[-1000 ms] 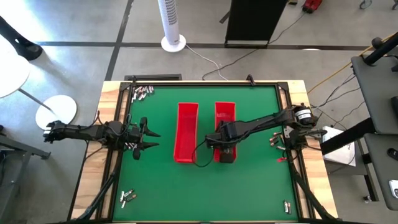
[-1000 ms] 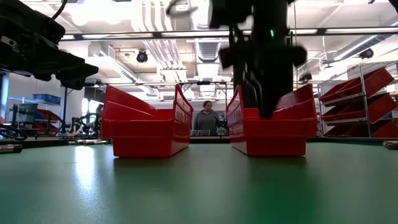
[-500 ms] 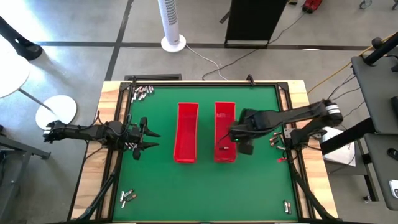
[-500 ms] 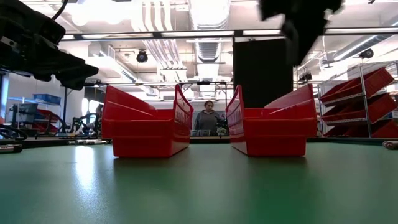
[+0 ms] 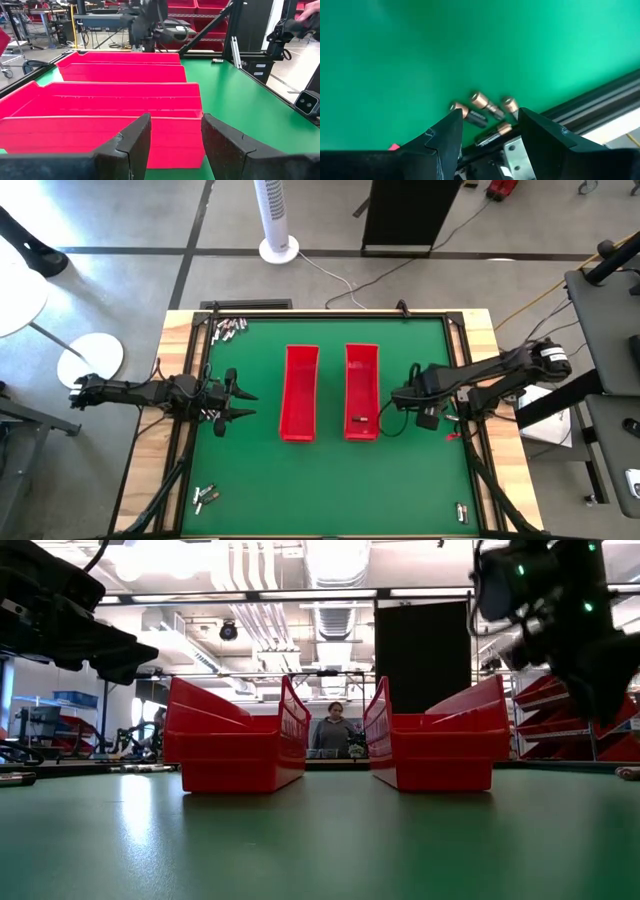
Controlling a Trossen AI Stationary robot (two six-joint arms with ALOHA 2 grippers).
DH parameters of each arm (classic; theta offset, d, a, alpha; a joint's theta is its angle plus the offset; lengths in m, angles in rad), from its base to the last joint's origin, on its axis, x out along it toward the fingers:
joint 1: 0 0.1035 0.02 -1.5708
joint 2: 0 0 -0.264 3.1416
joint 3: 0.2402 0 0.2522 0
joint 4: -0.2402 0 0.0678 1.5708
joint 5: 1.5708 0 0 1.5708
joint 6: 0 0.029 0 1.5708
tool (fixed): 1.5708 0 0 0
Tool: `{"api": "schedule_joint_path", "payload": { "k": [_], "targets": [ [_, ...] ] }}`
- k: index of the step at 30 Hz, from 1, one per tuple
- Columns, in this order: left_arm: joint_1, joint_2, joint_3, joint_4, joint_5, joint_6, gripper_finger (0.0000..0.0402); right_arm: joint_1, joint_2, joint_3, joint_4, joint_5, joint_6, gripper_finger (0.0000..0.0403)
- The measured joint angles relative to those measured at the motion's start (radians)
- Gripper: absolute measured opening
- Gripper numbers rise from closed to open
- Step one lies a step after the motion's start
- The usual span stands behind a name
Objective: Sort batteries
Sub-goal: Adjust the right red bin
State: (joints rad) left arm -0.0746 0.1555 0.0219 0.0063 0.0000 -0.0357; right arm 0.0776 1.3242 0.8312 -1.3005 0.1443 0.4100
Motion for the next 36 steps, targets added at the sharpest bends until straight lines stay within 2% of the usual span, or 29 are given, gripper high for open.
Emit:
{"api": "schedule_joint_path", "payload": {
  "k": [12,22,28,32,36],
  "targets": [
    [0.000,0.000,0.000,0.000,0.000,0.000,0.0155,-0.027,0.027,-0.103,0.095,-0.024,-0.112,0.0159],
    [0.000,0.000,0.000,0.000,0.000,0.000,0.0155,-0.061,0.027,-0.139,0.113,-0.022,-0.125,0.0137],
    [0.000,0.001,0.000,0.000,0.000,0.000,0.0155,-0.061,0.008,-0.083,0.077,-0.022,-0.121,0.0134],
    [0.000,0.000,0.000,0.000,0.000,0.000,0.0155,-0.061,-0.006,0.005,-0.006,-0.022,-0.078,0.0139],
    [0.000,0.001,0.000,-0.001,0.000,0.000,0.0155,-0.044,-0.016,0.117,0.032,-0.021,-0.058,0.0145]
  ]
}}
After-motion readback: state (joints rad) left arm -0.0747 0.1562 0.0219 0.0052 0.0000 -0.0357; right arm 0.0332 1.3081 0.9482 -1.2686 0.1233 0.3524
